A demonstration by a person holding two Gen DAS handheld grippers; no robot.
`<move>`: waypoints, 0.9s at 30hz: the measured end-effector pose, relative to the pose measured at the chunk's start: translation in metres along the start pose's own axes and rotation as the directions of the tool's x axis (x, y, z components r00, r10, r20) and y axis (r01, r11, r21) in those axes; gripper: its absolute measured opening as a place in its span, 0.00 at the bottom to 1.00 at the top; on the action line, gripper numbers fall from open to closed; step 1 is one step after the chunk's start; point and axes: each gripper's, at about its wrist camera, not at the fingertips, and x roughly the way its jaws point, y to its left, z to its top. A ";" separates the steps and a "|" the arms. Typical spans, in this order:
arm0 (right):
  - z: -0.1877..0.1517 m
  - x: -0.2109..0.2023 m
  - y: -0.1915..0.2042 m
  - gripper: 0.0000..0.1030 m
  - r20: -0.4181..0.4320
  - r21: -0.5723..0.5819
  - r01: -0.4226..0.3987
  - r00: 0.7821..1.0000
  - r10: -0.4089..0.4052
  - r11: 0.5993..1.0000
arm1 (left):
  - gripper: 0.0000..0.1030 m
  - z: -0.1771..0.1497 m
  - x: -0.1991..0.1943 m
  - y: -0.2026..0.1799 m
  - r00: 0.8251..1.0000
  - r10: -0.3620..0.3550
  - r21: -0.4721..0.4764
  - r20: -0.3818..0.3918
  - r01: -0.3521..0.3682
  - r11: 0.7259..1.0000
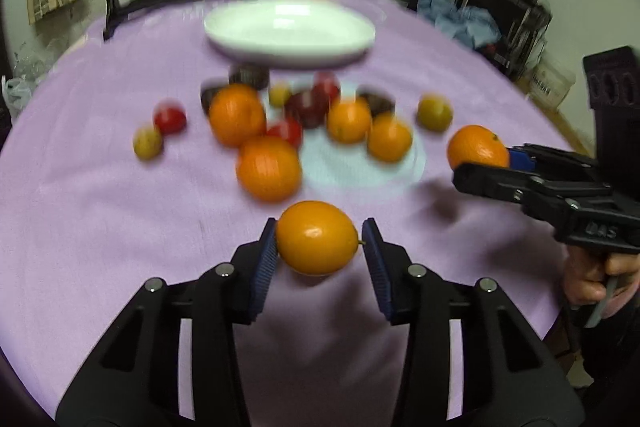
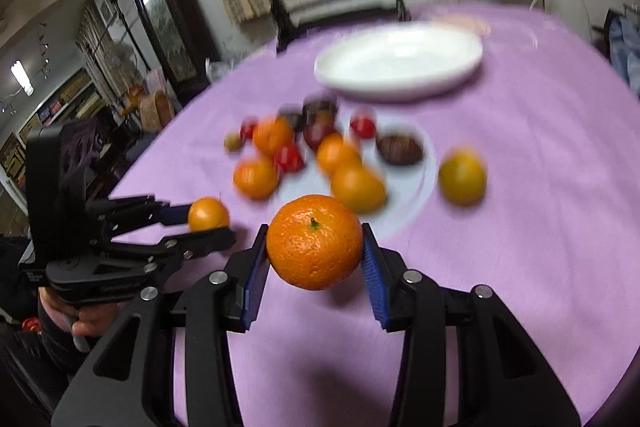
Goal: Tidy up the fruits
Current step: 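Carry both fruits onto the white plate and open both tools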
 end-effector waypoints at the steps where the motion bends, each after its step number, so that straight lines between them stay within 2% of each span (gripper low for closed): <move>1: 0.015 0.003 -0.003 0.43 0.035 0.004 0.021 0.999 -0.021 1.000 | 0.42 0.011 -0.003 0.002 1.000 0.004 0.002 0.031 -0.004 1.000; 3: 0.042 0.013 -0.011 0.43 0.083 0.015 0.053 0.995 -0.054 0.999 | 0.42 0.043 -0.003 0.009 0.995 0.027 0.003 0.098 -0.028 1.000; 6: 0.087 0.045 -0.028 0.43 0.120 0.032 0.149 0.981 -0.152 0.988 | 0.42 0.095 0.015 0.019 0.990 0.039 -0.010 0.138 -0.038 0.999; 8: 0.108 0.071 -0.044 0.43 0.087 0.061 0.188 0.977 -0.192 0.980 | 0.42 0.125 0.034 0.025 0.985 0.079 -0.028 0.152 -0.075 0.997; 11: 0.126 0.105 -0.070 0.43 -0.001 0.120 0.219 0.975 -0.220 0.968 | 0.42 0.163 0.075 0.037 0.990 0.097 -0.069 0.105 -0.090 0.994; 16: 0.130 0.139 -0.088 0.43 -0.118 0.133 0.231 0.969 -0.216 0.964 | 0.42 0.181 0.122 0.049 0.993 0.119 -0.083 0.001 -0.118 0.990; 21: 0.128 0.149 -0.086 0.45 -0.172 0.105 0.231 0.962 -0.211 0.967 | 0.44 0.176 0.140 0.053 0.991 0.123 -0.093 -0.060 -0.128 0.987; 22: 0.128 0.147 -0.086 0.46 -0.173 0.108 0.223 0.964 -0.203 0.969 | 0.57 0.175 0.138 0.053 0.990 0.125 -0.090 -0.060 -0.130 0.987; 23: 0.128 0.144 -0.085 0.46 -0.174 0.115 0.209 0.967 -0.187 0.971 | 0.74 0.174 0.131 0.052 0.990 0.136 -0.085 -0.045 -0.139 0.987; 24: 0.128 0.137 -0.084 0.46 -0.166 0.125 0.182 0.973 -0.161 0.975 | 0.79 0.174 0.125 0.052 0.989 0.149 -0.082 -0.023 -0.150 0.985; 25: 0.129 0.129 -0.082 0.51 -0.147 0.132 0.163 0.979 -0.143 0.978 | 0.86 0.173 0.116 0.051 0.987 0.163 -0.081 0.007 -0.162 0.984; 26: 0.129 0.122 -0.080 0.60 -0.122 0.135 0.154 0.983 -0.138 0.979 | 0.90 0.171 0.103 0.050 0.985 0.167 -0.077 0.040 -0.164 0.983; 27: 0.130 0.113 -0.076 0.64 -0.090 0.127 0.159 0.985 -0.148 0.979 | 0.91 0.169 0.095 0.049 0.986 0.159 -0.078 0.058 -0.154 0.985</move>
